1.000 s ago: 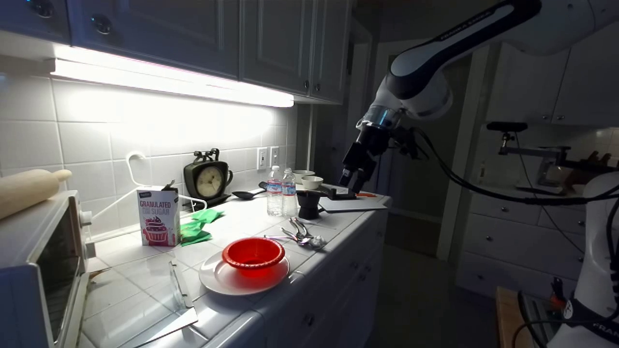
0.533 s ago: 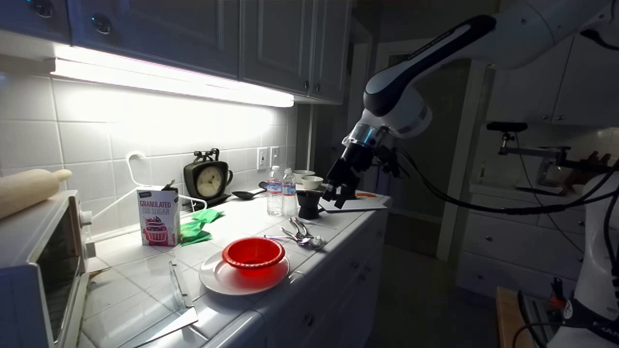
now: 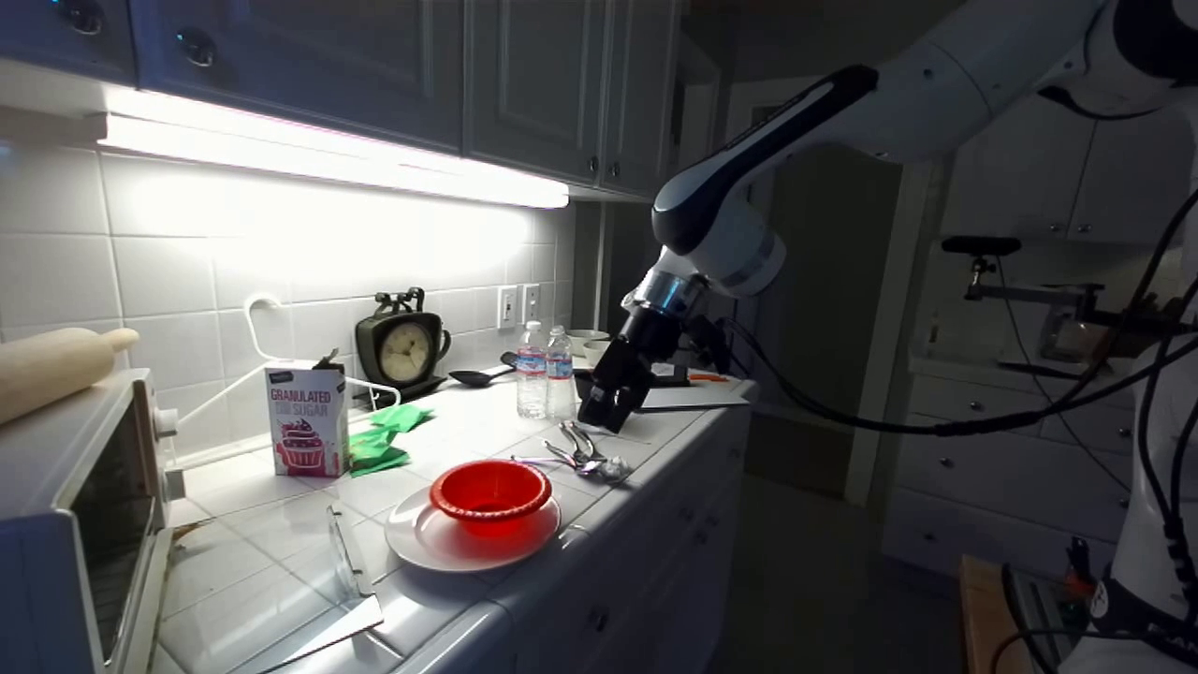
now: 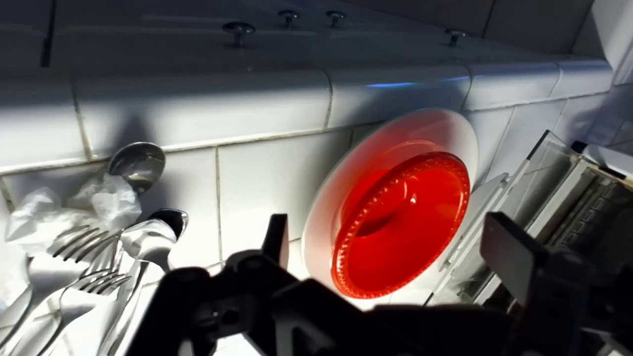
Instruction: Pick up the red bowl and put it in the microwave
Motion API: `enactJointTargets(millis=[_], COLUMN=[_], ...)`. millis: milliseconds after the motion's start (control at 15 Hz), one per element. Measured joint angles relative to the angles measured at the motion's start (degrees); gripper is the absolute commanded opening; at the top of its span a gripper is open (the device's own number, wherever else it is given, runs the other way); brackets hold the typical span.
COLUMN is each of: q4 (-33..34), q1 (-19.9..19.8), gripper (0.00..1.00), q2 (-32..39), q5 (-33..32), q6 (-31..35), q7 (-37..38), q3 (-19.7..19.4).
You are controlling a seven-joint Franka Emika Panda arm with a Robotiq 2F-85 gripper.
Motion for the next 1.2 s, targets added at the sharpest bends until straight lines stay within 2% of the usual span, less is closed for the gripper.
enactJointTargets(millis=[400,800,867,933,1200], q4=[2.92,5.97,6.54,7.21,10.41], q1=[-1.14,-1.23,-1.25,-1.25,-1.41], gripper=[1.0,1.0,0.75,0.74,0.44], q2=[5.79,10.62,11.41,12.28,16.07], q5=[7.9,9.12,9.16,9.18,9.26], q6=[5.11,8.91,9.54,10.18,12.58], q7=[-3.22,-6.03,-6.48,-6.83,-7.29], q3=[3.7,6.81,7.3,7.76,9.38])
